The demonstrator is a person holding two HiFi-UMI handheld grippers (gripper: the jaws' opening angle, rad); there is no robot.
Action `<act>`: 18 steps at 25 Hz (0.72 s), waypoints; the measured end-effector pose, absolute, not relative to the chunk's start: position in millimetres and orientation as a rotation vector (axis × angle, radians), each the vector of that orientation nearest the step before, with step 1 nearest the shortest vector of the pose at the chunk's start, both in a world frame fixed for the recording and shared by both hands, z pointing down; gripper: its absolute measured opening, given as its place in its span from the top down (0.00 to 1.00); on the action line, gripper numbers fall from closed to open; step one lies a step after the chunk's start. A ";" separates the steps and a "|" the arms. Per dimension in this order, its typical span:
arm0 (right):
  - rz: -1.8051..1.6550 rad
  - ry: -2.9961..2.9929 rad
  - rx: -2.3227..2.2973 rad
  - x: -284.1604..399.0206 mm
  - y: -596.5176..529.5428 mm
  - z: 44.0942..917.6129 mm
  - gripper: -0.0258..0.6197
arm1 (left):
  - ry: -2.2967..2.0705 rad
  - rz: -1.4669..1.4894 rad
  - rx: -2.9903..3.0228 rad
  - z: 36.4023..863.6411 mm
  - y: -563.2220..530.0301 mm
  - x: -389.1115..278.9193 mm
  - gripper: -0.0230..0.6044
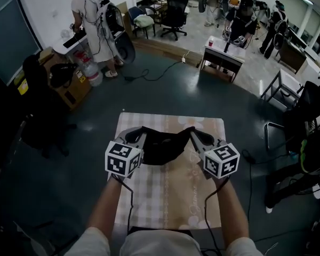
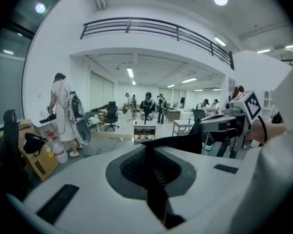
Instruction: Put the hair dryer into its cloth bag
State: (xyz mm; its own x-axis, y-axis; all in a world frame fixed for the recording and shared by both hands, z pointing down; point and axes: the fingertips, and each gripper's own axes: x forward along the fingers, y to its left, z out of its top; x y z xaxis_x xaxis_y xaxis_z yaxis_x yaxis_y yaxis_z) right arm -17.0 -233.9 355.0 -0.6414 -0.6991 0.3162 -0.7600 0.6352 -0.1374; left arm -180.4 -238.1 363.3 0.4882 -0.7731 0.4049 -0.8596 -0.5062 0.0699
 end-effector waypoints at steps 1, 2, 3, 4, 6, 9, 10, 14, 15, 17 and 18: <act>0.335 -2.617 1.209 -17.2 -242.7 350.5 0.93 | -1.414 0.475 2.489 356.9 -246.6 -179.0 0.94; 0.297 -2.611 1.226 -17.0 -250.0 347.5 0.93 | -1.439 0.480 2.504 352.0 -253.8 -177.6 0.94; 0.270 -2.605 1.242 -16.6 -256.1 346.9 0.93 | -1.465 0.489 2.515 349.8 -260.0 -176.5 0.94; 0.253 -2.598 1.253 -16.3 -260.9 349.3 0.93 | -1.489 0.500 2.521 351.0 -265.5 -175.9 0.94; 0.241 -2.578 1.264 -16.6 -266.0 362.3 0.93 | -1.527 0.528 2.513 362.8 -272.3 -176.5 0.94; 0.266 -2.540 1.252 -16.3 -259.3 390.7 0.93 | -1.526 0.573 2.469 391.3 -266.7 -177.7 0.94; 0.279 -2.532 1.244 -14.7 -254.2 398.7 0.93 | -1.516 0.586 2.456 400.0 -261.9 -176.9 0.94; 0.332 -2.519 1.222 -2.2 -226.9 421.2 0.93 | -1.489 0.621 2.428 423.4 -236.6 -170.2 0.94; 0.346 -2.514 1.222 1.3 -217.7 425.6 0.93 | -1.485 0.629 2.425 426.8 -227.8 -168.3 0.94; 0.378 -2.493 1.220 8.3 -197.3 434.7 0.93 | -1.470 0.647 2.417 431.9 -207.2 -164.0 0.94; 0.397 -2.481 1.217 11.6 -186.0 440.0 0.93 | -1.458 0.657 2.409 435.0 -195.6 -161.6 0.94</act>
